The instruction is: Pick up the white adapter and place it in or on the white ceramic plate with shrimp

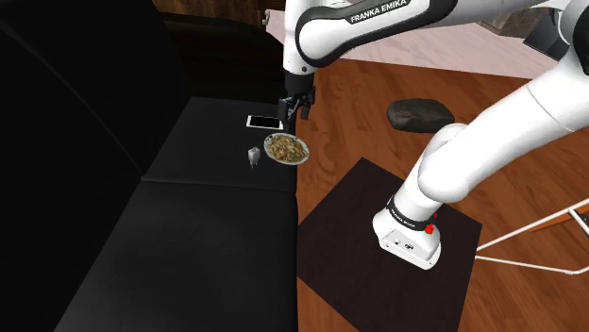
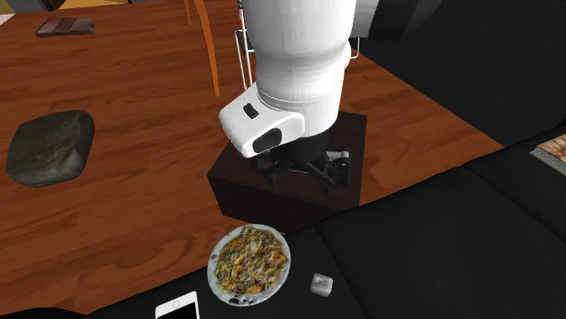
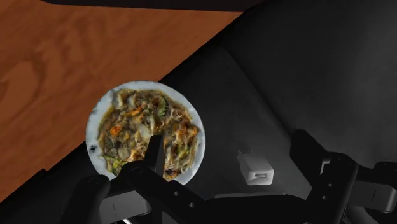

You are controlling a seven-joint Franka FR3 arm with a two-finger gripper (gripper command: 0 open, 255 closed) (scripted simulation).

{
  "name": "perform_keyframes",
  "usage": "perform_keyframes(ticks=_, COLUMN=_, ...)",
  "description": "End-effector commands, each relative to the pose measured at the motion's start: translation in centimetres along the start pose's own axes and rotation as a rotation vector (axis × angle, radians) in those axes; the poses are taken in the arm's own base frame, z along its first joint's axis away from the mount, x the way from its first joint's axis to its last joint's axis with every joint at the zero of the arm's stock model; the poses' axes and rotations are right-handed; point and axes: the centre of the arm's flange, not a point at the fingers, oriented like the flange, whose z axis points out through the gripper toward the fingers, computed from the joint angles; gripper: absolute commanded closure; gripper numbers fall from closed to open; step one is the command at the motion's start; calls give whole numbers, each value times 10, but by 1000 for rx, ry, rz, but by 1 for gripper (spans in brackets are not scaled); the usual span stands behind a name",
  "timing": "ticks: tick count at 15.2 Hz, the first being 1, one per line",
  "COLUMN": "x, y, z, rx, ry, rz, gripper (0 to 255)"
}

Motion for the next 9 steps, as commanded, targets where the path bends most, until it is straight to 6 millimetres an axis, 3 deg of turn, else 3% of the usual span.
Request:
perform_keyframes(ticks=1, x=16, y=-9, z=18, rx=-4, ry=6, rz=4, gripper=0)
perform_keyframes(ticks=9, x=87, y=-51, z=83, rx=-20, ry=25, rz=16, gripper=0)
